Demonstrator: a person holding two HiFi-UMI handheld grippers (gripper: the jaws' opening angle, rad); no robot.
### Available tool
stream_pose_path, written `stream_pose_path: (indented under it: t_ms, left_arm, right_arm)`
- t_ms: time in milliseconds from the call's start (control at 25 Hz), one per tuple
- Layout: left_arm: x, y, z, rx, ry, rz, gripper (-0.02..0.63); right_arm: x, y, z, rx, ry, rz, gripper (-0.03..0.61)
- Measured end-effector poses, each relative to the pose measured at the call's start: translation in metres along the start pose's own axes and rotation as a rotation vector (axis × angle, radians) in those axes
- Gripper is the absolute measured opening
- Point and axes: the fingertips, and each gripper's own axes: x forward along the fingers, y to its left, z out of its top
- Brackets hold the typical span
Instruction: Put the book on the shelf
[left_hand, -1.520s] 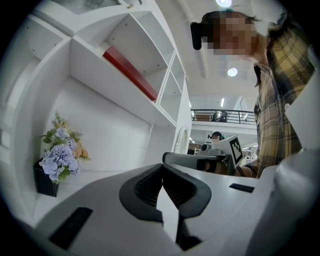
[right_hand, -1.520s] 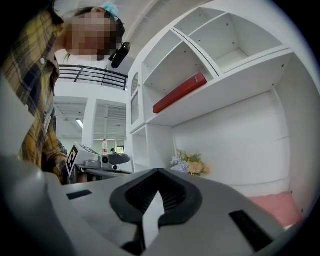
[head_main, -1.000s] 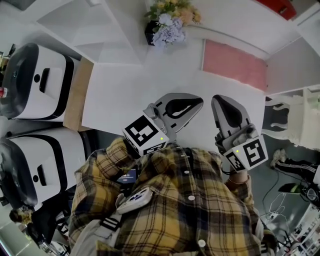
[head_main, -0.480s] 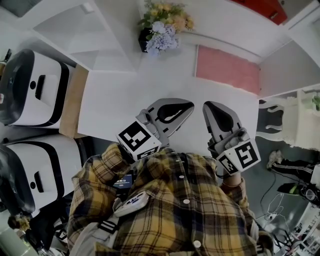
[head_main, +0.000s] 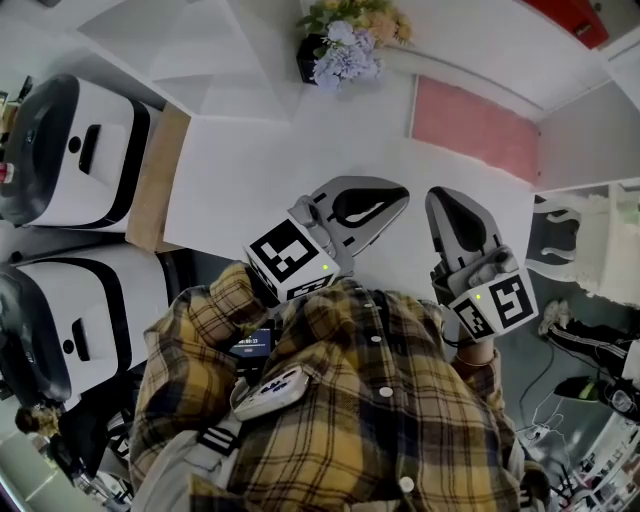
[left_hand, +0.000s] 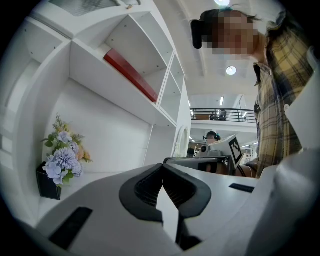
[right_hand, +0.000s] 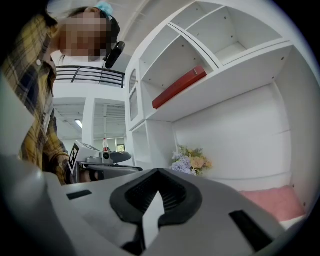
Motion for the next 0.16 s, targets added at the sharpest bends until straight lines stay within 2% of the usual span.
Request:
stream_pose_path:
  t_ms: [160]
  left_arm:
    - [-0.0023,0.0011,-0.002,0.009,0.002,-0.012,0.02]
  right_arm:
    - [0.0031,0.0019,-0.0014,-0.003,-0.004,0.0,0.015]
